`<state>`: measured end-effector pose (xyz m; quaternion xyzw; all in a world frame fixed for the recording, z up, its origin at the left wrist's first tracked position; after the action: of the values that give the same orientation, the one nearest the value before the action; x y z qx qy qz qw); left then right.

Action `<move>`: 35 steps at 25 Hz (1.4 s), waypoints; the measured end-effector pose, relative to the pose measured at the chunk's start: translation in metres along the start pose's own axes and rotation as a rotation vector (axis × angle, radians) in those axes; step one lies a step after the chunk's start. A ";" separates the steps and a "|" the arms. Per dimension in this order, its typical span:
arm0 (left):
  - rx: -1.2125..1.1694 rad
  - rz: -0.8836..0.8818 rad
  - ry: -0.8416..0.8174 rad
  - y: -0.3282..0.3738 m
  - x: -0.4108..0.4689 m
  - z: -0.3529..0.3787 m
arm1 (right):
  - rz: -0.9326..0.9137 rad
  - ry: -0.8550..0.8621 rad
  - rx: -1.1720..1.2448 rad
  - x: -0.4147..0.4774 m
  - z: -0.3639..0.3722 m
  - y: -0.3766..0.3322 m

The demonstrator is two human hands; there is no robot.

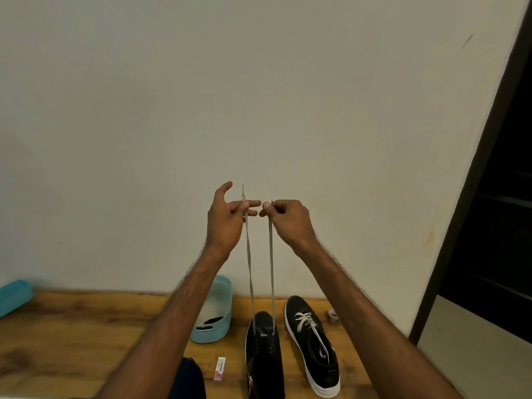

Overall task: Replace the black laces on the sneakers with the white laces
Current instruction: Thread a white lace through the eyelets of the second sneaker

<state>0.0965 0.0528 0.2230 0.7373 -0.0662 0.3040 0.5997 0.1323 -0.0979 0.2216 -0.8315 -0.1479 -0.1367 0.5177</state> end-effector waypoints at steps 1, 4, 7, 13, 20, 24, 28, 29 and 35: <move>0.001 -0.003 0.008 0.000 0.002 -0.002 | -0.009 0.000 -0.012 -0.001 0.000 -0.003; 0.009 -0.001 0.002 0.003 0.010 -0.002 | -0.023 0.012 -0.005 0.000 -0.001 -0.006; -0.051 -0.014 0.039 0.009 0.024 -0.001 | -0.006 0.005 -0.009 0.003 0.003 -0.002; -0.011 -0.117 0.068 -0.008 0.030 0.011 | 0.006 0.003 -0.010 0.009 0.006 0.009; 0.202 -0.337 0.009 -0.137 -0.052 -0.007 | 0.205 -0.183 -0.039 -0.032 0.063 0.121; 0.666 -0.558 -0.319 -0.260 -0.140 0.002 | 0.370 -0.289 -0.123 -0.092 0.112 0.221; 0.813 -0.603 -0.421 -0.312 -0.170 0.023 | 0.453 -0.379 -0.109 -0.143 0.147 0.285; 0.857 -0.583 -0.424 -0.316 -0.167 0.027 | 0.454 -0.391 -0.107 -0.149 0.151 0.291; 0.998 -0.541 -0.403 -0.334 -0.165 0.036 | 0.442 -0.370 -0.097 -0.146 0.156 0.301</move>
<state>0.1310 0.0662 -0.1499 0.9635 0.1623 -0.0107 0.2127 0.1269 -0.0988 -0.1478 -0.8782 -0.0481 0.1265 0.4588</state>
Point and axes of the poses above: each hand's wrist, its own x-axis towards the middle knuckle, its own z-axis out of the palm, y = z × x, the point moved 6 cm from there along x, towards the middle knuckle, and after that the axes turned 3 degrees about -x, right-handed, at the moved point
